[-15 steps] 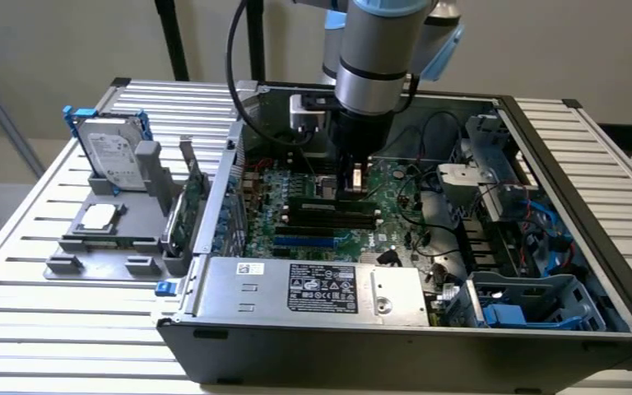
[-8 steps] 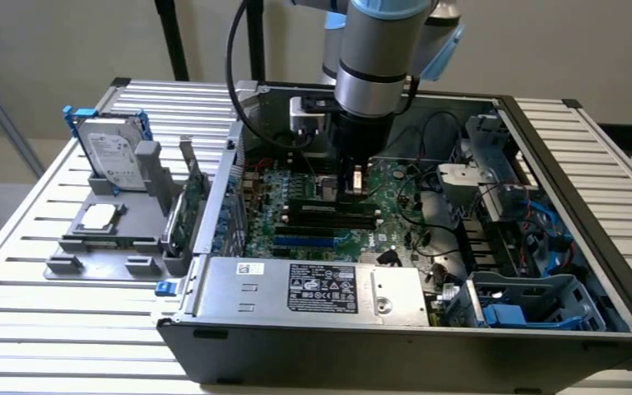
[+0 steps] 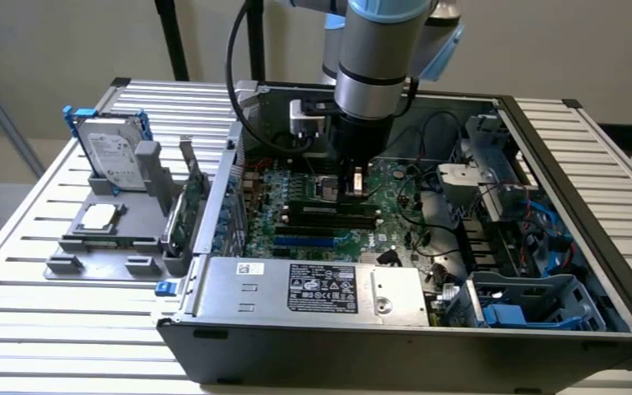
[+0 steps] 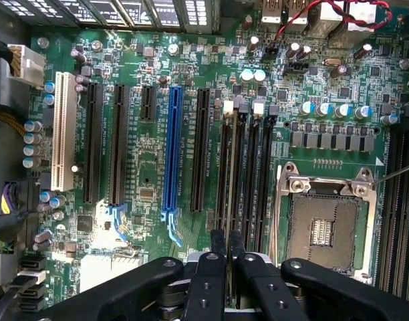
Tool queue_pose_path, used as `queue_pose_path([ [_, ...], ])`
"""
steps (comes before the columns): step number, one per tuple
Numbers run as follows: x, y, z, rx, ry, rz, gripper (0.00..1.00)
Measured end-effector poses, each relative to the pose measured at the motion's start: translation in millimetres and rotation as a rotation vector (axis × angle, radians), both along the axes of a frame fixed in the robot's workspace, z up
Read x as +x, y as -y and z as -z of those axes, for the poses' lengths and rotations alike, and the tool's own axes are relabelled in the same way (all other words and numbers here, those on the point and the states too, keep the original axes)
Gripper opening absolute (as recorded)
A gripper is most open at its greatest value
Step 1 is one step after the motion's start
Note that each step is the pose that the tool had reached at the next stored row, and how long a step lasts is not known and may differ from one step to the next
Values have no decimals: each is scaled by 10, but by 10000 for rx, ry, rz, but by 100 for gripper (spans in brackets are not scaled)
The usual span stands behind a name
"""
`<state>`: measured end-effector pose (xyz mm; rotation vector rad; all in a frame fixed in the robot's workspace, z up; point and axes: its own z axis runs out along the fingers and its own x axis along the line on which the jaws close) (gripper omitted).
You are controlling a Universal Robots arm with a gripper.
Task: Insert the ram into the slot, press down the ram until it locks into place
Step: 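Insert the ram into the slot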
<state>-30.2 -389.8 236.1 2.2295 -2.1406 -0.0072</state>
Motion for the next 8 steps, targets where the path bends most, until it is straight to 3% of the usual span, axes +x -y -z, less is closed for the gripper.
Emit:
queue_pose_path([
  [8,0,1,25,2,3,-86,13],
])
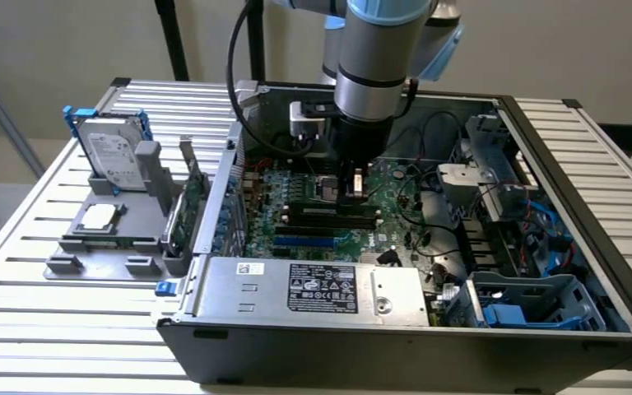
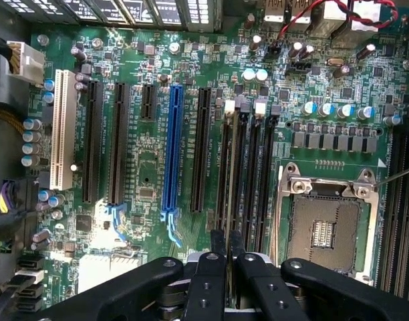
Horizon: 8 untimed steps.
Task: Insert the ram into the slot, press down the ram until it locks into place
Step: 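Insert the ram into the slot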
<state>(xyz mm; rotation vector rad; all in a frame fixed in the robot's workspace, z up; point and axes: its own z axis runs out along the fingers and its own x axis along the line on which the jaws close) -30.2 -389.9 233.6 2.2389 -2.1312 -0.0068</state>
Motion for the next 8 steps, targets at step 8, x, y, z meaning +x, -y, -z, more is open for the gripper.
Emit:
queue_pose_path([
  [8,-1,5,18,18,31,-7,13],
])
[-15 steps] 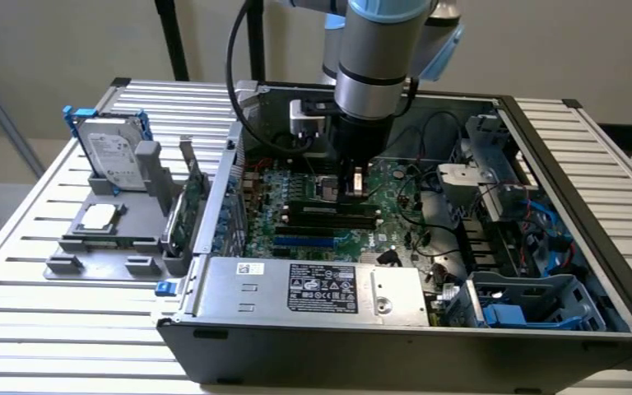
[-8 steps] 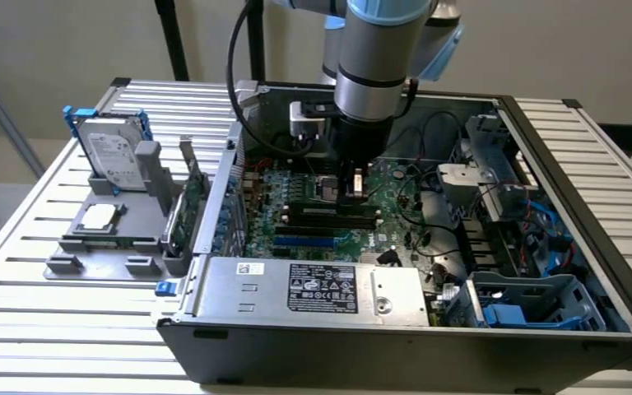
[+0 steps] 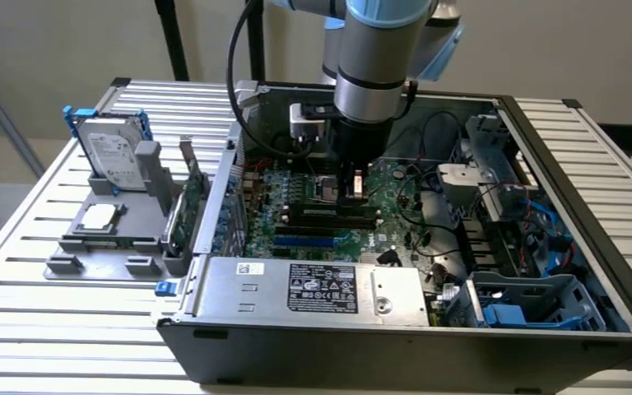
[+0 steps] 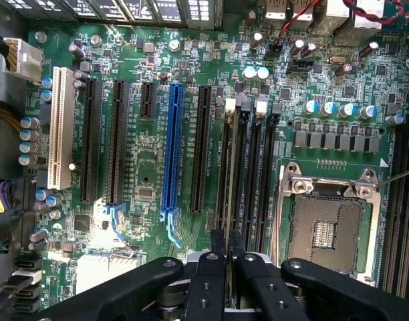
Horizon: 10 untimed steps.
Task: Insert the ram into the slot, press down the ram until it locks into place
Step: 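Insert the ram into the slot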
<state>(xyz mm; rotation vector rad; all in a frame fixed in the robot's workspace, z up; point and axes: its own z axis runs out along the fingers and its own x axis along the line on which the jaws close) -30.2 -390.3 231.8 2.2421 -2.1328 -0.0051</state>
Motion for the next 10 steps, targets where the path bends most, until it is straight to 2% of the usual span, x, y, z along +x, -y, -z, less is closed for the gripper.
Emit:
queue_pose_path([
  [10,0,18,6,4,8,-2,13],
])
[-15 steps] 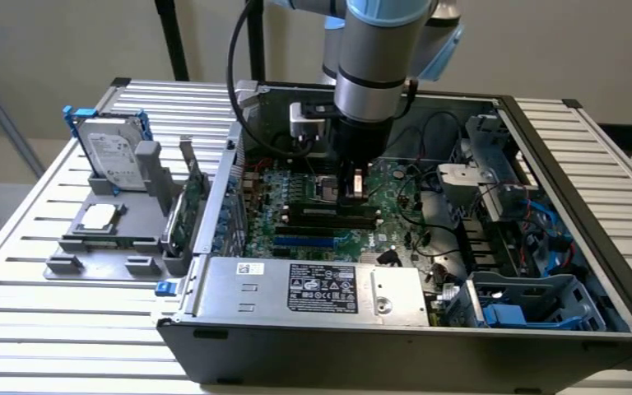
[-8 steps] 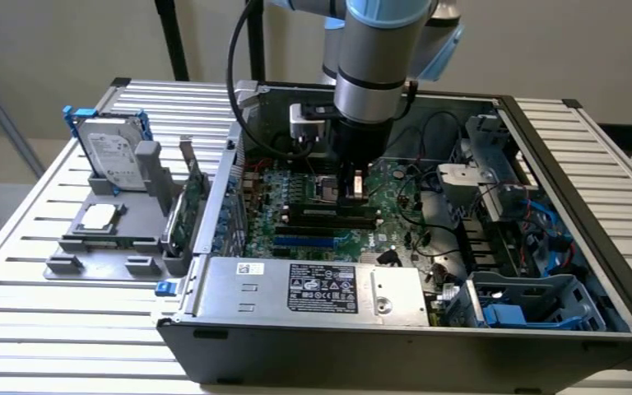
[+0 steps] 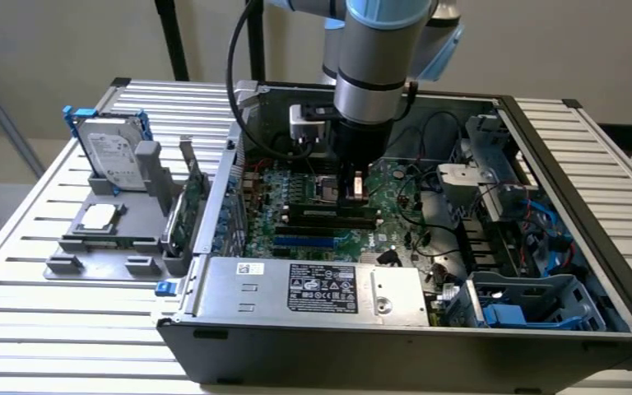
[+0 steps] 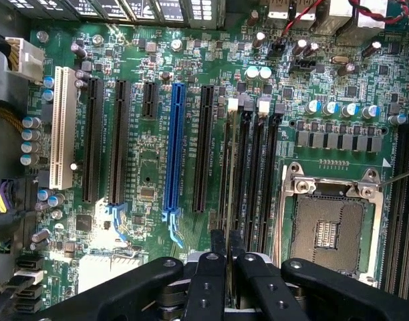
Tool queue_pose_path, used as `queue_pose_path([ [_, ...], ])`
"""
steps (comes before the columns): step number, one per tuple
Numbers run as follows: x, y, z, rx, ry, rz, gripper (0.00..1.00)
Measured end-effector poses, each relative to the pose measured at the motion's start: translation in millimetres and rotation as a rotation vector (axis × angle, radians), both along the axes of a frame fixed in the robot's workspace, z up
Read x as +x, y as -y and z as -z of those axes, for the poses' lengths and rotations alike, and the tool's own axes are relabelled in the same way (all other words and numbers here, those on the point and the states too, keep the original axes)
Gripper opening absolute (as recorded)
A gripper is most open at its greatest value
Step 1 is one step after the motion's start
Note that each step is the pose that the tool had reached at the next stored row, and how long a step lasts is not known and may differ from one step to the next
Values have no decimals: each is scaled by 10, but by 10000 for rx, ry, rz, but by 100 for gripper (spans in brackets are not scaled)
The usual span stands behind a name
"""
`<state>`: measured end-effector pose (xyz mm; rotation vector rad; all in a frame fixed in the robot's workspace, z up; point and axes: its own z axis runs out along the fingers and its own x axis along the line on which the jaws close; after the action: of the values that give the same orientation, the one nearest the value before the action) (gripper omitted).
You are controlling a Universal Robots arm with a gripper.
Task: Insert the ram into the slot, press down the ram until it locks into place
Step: 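Insert the ram into the slot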
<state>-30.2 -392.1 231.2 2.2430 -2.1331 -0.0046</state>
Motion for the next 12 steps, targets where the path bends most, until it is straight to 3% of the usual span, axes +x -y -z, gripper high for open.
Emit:
queue_pose_path([
  [12,-9,2,21,-1,35,2,13],
])
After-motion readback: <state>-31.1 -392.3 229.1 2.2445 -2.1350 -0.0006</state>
